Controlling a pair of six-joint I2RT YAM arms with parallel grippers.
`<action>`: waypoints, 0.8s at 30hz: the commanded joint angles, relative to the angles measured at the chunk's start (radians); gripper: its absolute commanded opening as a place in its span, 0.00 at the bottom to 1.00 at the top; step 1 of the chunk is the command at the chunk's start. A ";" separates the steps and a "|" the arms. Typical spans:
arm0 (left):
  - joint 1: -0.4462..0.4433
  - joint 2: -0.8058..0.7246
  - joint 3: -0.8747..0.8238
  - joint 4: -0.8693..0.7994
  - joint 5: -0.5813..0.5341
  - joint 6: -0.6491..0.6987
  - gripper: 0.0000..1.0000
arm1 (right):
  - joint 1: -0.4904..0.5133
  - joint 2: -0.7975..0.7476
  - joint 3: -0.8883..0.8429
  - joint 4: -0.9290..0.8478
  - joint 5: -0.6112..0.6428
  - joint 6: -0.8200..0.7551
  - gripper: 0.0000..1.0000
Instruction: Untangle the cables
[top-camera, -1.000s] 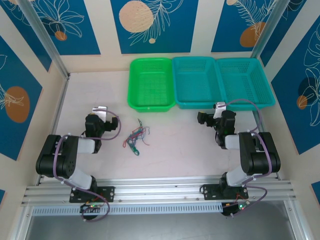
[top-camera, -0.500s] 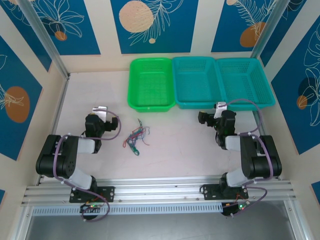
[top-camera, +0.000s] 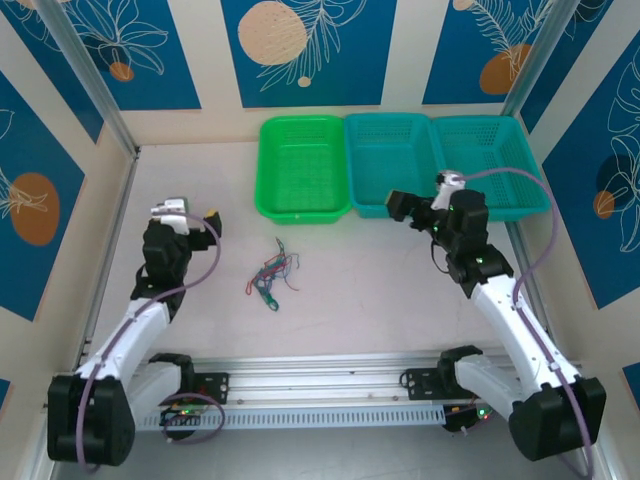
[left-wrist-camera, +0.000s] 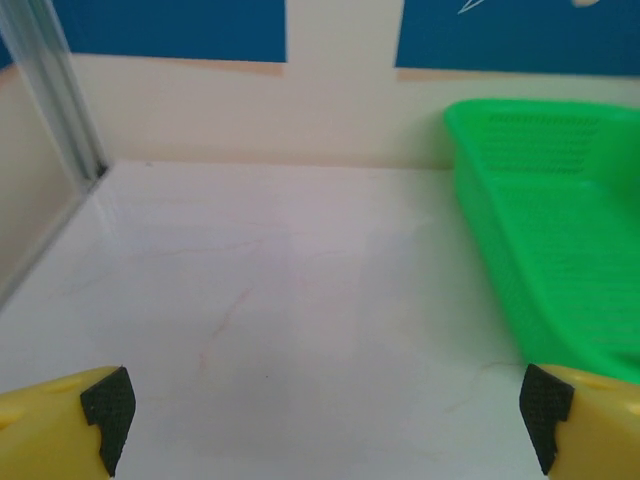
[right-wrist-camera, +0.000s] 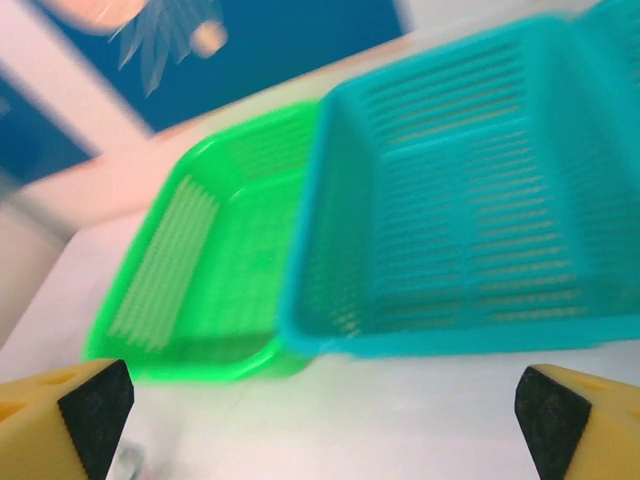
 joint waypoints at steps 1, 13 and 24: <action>-0.030 -0.015 0.114 -0.339 0.197 -0.193 0.98 | 0.126 0.088 0.125 -0.213 -0.193 0.007 1.00; -0.294 0.214 0.216 -0.508 0.431 -0.399 0.78 | 0.467 0.460 0.343 -0.273 -0.310 -0.044 0.97; -0.293 0.208 0.134 -0.641 0.254 -0.485 0.71 | 0.573 0.663 0.300 -0.179 -0.247 -0.085 0.72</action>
